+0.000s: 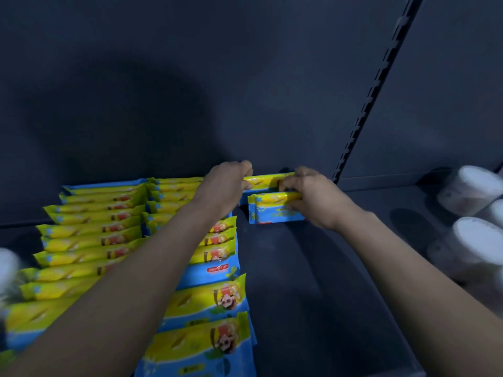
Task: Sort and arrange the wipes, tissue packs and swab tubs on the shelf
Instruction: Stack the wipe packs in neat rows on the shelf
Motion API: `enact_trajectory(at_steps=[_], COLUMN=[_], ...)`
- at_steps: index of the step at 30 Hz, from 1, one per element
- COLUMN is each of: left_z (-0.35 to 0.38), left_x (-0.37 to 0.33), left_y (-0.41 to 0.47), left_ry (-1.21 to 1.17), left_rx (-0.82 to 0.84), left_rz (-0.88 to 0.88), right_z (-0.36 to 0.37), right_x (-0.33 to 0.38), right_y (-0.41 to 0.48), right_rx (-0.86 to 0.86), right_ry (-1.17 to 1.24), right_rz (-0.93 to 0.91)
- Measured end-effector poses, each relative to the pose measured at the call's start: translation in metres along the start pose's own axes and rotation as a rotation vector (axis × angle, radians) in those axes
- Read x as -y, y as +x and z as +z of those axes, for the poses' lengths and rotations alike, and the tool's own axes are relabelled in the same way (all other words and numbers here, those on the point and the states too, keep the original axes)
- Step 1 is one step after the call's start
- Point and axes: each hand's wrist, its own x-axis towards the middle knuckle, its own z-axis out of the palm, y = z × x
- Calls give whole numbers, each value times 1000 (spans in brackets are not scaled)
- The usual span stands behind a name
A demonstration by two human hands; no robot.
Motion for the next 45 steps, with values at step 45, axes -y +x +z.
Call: enact_trajectory(at_steps=[45], left_z=[-97], left_x=[6], left_y=[-199], left_ry=[421], left_rx=[-429], left_rz=[-153], right_z=[-21], right_x=[131], right_y=[-24], right_rx=[-217], right_ry=[-44], right_rz=[-469])
